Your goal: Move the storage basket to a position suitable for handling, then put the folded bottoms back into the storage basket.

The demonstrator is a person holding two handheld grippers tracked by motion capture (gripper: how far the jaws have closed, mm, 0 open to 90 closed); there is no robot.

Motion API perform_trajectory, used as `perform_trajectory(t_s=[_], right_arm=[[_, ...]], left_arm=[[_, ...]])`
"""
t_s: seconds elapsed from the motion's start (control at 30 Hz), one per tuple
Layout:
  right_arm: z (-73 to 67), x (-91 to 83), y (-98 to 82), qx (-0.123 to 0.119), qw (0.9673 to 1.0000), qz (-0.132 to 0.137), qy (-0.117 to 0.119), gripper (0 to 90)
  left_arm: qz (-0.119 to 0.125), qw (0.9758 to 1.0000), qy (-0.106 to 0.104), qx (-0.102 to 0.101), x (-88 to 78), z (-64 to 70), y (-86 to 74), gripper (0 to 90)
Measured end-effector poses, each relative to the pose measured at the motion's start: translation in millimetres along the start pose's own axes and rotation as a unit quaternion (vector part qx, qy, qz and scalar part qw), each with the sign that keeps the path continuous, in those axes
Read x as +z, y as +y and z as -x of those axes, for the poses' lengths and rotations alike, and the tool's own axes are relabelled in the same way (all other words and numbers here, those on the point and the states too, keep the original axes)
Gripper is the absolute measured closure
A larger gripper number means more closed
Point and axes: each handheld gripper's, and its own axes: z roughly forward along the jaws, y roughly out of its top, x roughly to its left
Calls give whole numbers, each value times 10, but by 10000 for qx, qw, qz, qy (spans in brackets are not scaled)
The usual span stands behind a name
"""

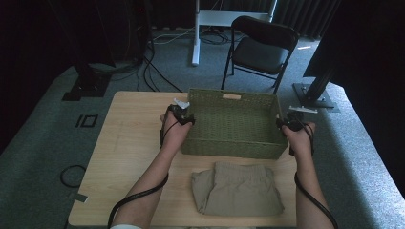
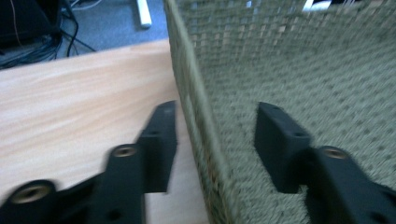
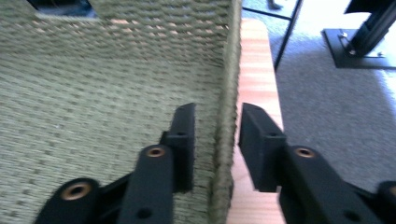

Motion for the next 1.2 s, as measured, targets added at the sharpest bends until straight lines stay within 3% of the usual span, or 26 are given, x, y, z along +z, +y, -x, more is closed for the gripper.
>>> perform_trajectory(t_s=[0.03, 0.2, 0.3, 0.37, 0.53, 0.57, 0.63, 0.67, 0.7, 0.73, 0.77, 0.9, 1.03, 1.1, 1.2], right_arm=[[-5, -10, 8, -11, 9999, 136, 69, 545], [-43, -77, 44, -100, 9986, 464, 235, 412], [-72, -105, 43, -200, 9980, 457, 387, 372], [-100, -133, 41, -261, 9972, 496, 488, 345], [-164, -220, 40, -552, 9941, 653, 665, 220], [-164, -220, 40, -552, 9941, 653, 665, 220], [-191, -276, 31, -623, 9925, 667, 812, 198], [-204, -299, 21, -577, 9932, 485, 883, 197], [-204, -299, 21, -577, 9932, 485, 883, 197], [-216, -310, 11, -625, 9929, 480, 895, 194], [-254, -339, -12, -831, 9907, 580, 908, 183], [-315, -407, -70, -829, 9888, 639, 1063, 183], [-370, -473, -138, -880, 9867, 720, 1160, 180], [-383, -488, -156, -895, 9862, 742, 1182, 180], [-420, -546, -231, -892, 9853, 787, 1222, 180]], left_arm=[[52, 10000, -48, -26, -33, -9, 30, 451], [145, 9994, -212, 221, -167, -31, 92, 350], [136, 9981, -394, 446, -234, -32, 89, 330], [140, 9961, -483, 722, -274, -35, 78, 292], [216, 9941, -887, 588, -376, -34, 47, 268], [216, 9941, -887, 588, -376, -34, 47, 268], [294, 9916, -1169, 469, -448, -19, 15, 267], [301, 9910, -1205, 489, -460, -11, 3, 266], [301, 9910, -1205, 489, -460, -11, 3, 260], [289, 9896, -1310, 525, -492, 2, -27, 260], [295, 9891, -1342, 532, -503, 9, -39, 256], [313, 9873, -1405, 676, -582, 30, -82, 255], [390, 9852, -1543, 640, -663, 62, -101, 255], [457, 9841, -1584, 655, -678, 76, -107, 191], [517, 9817, -1700, 690, -734, 129, -137, 180]])
